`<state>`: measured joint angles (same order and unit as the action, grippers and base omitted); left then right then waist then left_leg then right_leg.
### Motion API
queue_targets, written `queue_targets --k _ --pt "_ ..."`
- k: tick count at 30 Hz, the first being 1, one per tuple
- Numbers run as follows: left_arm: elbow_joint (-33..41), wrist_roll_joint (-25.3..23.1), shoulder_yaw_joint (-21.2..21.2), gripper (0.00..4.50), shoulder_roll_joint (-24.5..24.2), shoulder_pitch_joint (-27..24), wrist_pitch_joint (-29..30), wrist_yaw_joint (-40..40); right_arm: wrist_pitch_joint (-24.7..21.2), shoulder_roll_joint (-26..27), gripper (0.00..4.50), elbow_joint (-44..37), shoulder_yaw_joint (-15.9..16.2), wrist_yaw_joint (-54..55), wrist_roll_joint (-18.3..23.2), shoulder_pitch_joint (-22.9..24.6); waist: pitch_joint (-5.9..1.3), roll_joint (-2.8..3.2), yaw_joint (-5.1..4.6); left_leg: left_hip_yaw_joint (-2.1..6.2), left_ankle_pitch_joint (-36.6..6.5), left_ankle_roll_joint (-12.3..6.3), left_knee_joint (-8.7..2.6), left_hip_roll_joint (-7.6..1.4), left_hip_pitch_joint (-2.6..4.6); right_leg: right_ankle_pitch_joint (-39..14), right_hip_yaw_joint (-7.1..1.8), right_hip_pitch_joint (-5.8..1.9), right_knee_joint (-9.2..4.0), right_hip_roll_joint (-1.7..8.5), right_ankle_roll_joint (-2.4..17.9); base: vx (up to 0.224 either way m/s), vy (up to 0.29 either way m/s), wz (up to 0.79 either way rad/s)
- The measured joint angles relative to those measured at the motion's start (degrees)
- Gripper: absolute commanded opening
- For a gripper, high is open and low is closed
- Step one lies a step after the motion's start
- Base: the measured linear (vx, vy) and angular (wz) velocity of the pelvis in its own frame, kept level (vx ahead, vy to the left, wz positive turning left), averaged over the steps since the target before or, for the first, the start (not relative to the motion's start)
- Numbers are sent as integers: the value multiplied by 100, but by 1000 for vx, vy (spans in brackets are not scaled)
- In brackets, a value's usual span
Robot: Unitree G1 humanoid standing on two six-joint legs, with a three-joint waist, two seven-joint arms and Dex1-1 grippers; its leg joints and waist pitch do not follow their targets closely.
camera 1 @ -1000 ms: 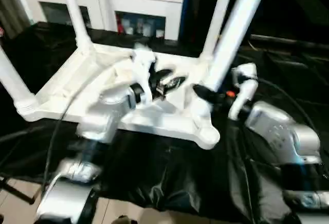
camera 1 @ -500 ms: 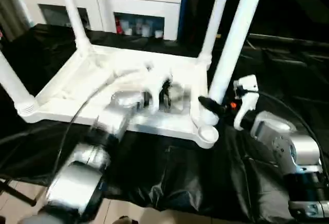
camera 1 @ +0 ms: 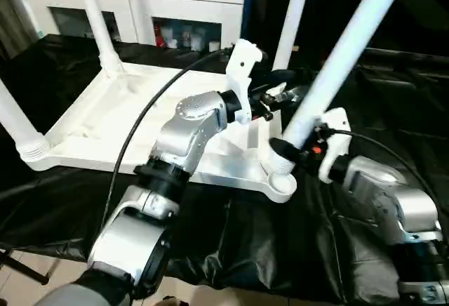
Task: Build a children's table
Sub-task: Insert table leg to table base
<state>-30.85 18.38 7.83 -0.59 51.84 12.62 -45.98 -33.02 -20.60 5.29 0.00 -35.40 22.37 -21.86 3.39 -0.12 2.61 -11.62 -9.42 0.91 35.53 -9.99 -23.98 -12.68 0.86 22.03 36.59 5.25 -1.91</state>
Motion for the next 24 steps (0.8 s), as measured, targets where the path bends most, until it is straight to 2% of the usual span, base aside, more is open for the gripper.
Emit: queue_targets --k 4,9,11,14,15,17,19,21,24 --pt "-44 -85 -56 271 -10 11 -31 152 -4 6 190 17 -1 13 -33 0 0 0 -28 0 0 0 0 0 0 1 0 -1 0 0 1 0 0 0" --pt "-588 -477 -59 271 -345 67 -246 473 5 50 190 8 60 27 -71 -1 2 5 -73 1 0 0 0 0 -1 1 0 1 -1 0 1 0 0 0" --pt "-687 -580 -15 299 -572 61 -290 316 10 49 190 13 49 73 -80 -1 3 7 -81 1 0 0 -4 0 0 1 0 2 -5 -2 1 0 0 0" --pt "-799 -774 248 308 -1075 -104 -485 -427 21 30 190 82 30 169 -119 -3 -5 29 -76 0 0 0 -15 0 0 1 0 1 -23 -3 1 0 0 0" --pt "-837 -856 391 332 -1203 -242 -540 -748 43 13 190 125 20 180 -162 -3 -6 36 -71 0 0 0 -22 1 -1 1 1 -2 -32 -3 1 0 0 0" --pt "-939 -917 586 340 -1334 -430 -549 -1242 69 -1 190 179 -14 183 -204 -3 -5 38 -53 -2 -3 -5 -23 2 -6 1 2 -2 -39 -2 1 0 0 0" --pt "-1019 -920 759 340 -1355 -605 -506 -1691 92 -12 190 179 -20 179 -218 -5 -4 38 -17 -6 -7 -12 -23 2 -11 1 2 -2 -46 -1 1 0 0 0" --pt "-1060 -969 912 311 -1360 -641 -542 -1955 96 -24 190 179 -20 176 -226 -5 -3 39 -7 -11 -9 -15 -22 3 -11 1 0 -2 -46 2 1 0 0 0" --pt "-1322 -1207 1031 304 -1349 -555 -937 -1999 96 -49 190 184 -18 175 -231 -5 -5 42 -26 -11 -9 -14 -22 3 -4 2 0 -3 -45 2 3 0 0 0"
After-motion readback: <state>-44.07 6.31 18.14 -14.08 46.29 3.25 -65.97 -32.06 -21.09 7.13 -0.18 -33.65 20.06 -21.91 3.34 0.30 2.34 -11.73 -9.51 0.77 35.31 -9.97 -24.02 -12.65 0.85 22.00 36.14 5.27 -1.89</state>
